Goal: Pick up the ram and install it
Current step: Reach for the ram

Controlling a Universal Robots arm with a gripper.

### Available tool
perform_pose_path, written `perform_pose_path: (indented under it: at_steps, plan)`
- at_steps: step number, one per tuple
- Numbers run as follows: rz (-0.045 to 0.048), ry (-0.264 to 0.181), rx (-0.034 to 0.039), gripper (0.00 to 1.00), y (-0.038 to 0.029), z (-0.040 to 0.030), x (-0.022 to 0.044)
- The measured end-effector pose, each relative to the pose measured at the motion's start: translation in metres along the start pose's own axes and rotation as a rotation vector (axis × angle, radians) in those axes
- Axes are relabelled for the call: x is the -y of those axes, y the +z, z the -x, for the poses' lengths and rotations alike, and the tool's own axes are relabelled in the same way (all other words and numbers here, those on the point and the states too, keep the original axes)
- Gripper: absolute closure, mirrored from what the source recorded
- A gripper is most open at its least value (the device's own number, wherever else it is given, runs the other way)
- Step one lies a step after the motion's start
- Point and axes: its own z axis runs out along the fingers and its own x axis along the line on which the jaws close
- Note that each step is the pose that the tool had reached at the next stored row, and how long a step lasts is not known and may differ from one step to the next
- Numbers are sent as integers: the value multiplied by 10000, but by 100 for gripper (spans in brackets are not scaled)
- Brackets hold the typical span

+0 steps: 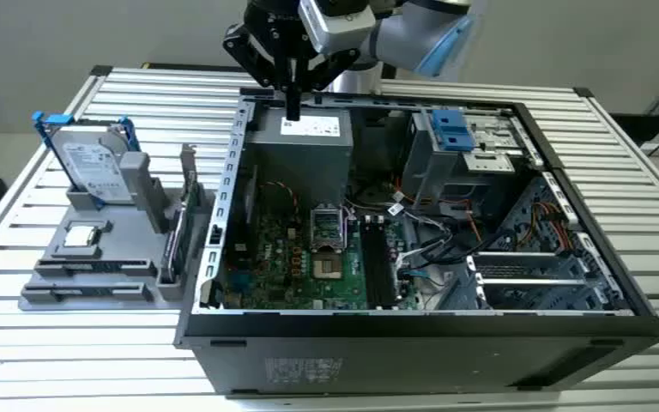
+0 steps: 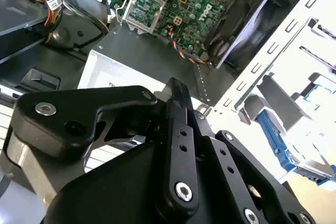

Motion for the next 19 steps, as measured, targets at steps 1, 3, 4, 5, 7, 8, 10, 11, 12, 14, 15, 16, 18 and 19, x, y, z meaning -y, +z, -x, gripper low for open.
perform_pose_path:
  at_steps: [1, 3, 4, 5, 7, 8, 10, 11, 12, 14, 15, 16, 18, 19]
  plan:
    - [0, 1, 0, 100, 0, 0, 0]
    - [0, 0, 0, 100, 0, 0, 0]
    - [0, 0, 0, 100, 0, 0, 0]
    - [0, 0, 0, 100, 0, 0, 0]
    - [0, 0, 0, 100, 0, 0, 0]
    - [0, 0, 0, 100, 0, 0, 0]
    - [0, 0, 0, 100, 0, 0, 0]
    - [-1, 4, 0, 100, 0, -1, 0]
    - [-1, 5, 0, 100, -1, -4, 0]
    - [-2, 4, -1, 100, -2, -13, 4]
    - [-2, 4, -1, 100, -2, -25, 10]
    - [-2, 4, 0, 100, -2, -42, 18]
    - [-1, 2, 0, 100, -3, -79, 26]
    - [-1, 3, 0, 100, -4, -107, 29]
